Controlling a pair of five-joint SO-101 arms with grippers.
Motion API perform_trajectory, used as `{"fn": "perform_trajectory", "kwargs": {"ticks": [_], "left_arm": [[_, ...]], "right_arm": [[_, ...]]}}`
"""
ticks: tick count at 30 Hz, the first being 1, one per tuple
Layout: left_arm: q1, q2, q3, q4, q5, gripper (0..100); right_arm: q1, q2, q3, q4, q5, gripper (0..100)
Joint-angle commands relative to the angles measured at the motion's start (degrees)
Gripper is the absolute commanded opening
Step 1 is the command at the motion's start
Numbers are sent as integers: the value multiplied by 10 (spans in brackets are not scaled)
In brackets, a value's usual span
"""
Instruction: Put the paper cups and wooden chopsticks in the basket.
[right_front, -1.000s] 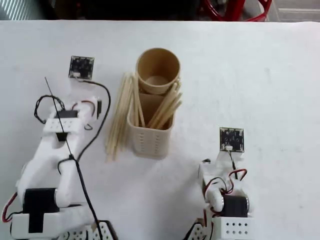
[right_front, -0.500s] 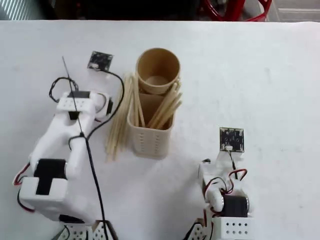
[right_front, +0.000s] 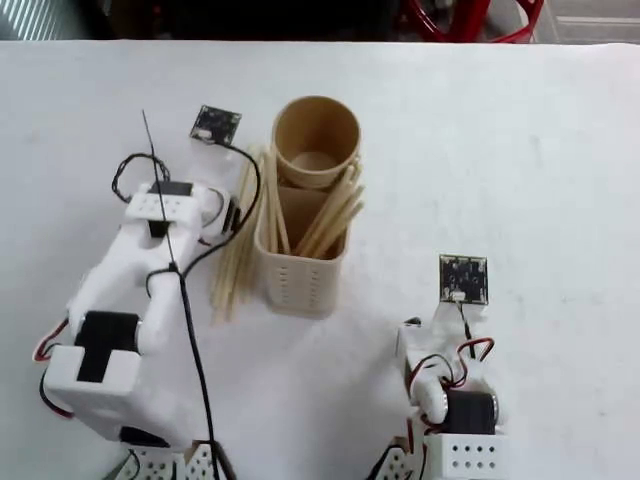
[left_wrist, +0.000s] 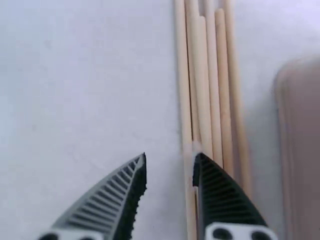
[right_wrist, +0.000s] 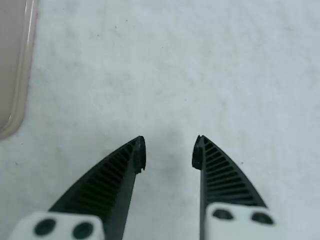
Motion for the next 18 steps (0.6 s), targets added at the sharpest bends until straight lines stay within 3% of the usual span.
{"fn": "perform_trajectory", "kwargs": {"ticks": [1, 11, 18], "left_arm": [[5, 19, -33, 0, -5, 165], [0, 90, -120, 56, -1, 164], [0, 91, -123, 72, 1, 37]], "right_arm": [[-1, -5, 5, 4, 4, 159], [-1, -5, 5, 4, 4, 159], [-1, -5, 5, 4, 4, 159]]}}
